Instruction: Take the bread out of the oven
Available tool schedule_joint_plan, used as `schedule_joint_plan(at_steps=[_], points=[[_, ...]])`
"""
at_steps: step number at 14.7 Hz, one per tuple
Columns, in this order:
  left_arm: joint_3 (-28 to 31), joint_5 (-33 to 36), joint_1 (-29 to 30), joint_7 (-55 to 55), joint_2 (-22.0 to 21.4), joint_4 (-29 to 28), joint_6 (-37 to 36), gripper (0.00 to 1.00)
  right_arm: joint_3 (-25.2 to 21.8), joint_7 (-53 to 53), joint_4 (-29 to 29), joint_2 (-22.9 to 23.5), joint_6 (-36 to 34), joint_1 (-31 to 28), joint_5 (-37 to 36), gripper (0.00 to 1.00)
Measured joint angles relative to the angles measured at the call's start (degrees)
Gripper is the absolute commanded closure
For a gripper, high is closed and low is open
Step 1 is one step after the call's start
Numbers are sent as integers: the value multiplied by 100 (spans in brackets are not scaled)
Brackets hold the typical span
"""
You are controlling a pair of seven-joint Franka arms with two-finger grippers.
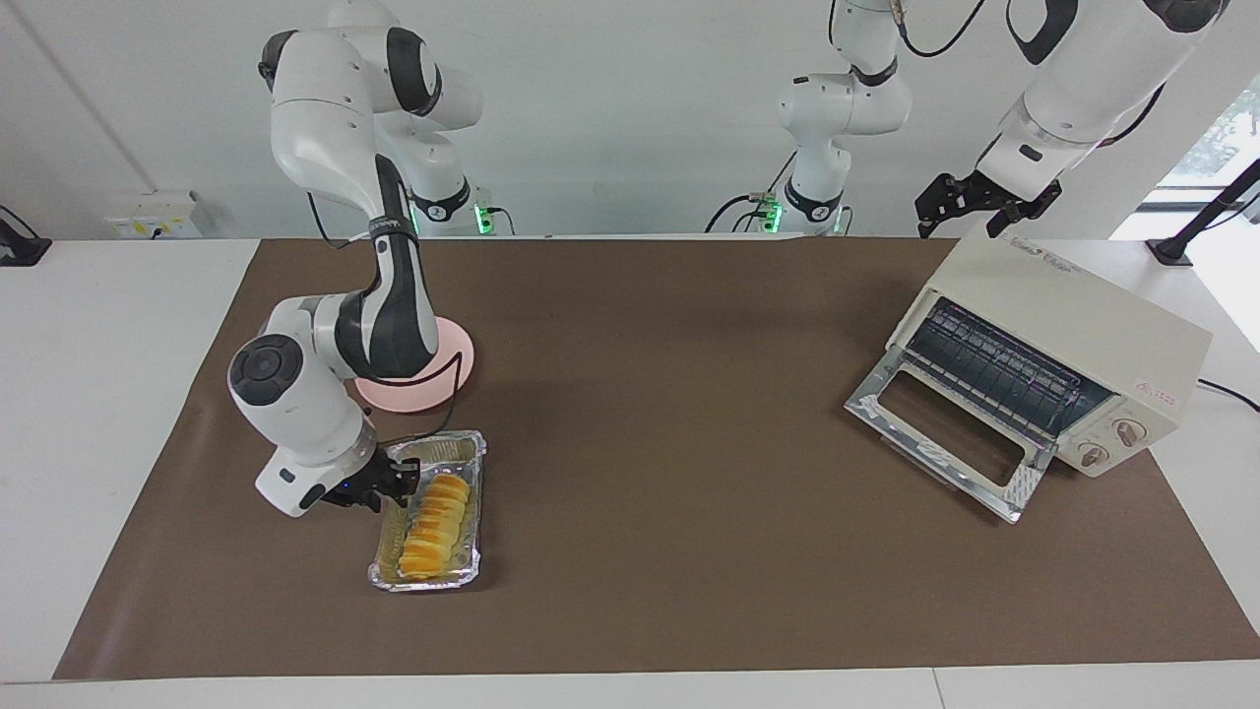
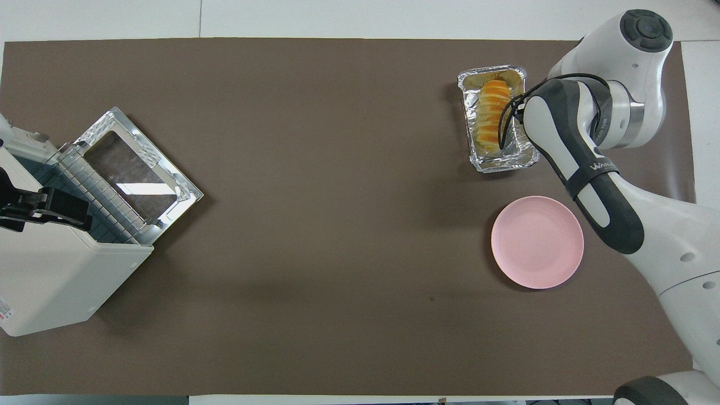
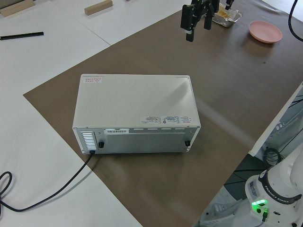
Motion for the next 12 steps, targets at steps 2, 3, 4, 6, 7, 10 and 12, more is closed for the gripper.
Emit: schedule_joint_plan(at_steps=[2, 3, 4, 6, 7, 10, 12], points=[[0, 0, 0, 0, 0, 0, 0, 0, 0, -15, 4, -121, -248, 2, -188, 0], [0, 0, 0, 0, 0, 0, 0, 0, 1, -16, 11, -180, -289, 5, -231, 0], [0, 0, 0, 0, 0, 0, 0, 0, 1, -17, 21, -227, -316, 22, -243, 0], [0, 0, 0, 0, 0, 0, 0, 0, 5, 18, 40, -273, -329, 97, -244, 0], [0, 0, 0, 0, 0, 0, 0, 0, 6, 103, 64, -270, -329, 140, -245, 0], [0, 0, 0, 0, 0, 0, 0, 0, 5, 467, 251, -158, -329, 307, -251, 0], [0, 0, 0, 0, 0, 0, 0, 0, 2, 775, 448, 43, -325, 476, -314, 0]])
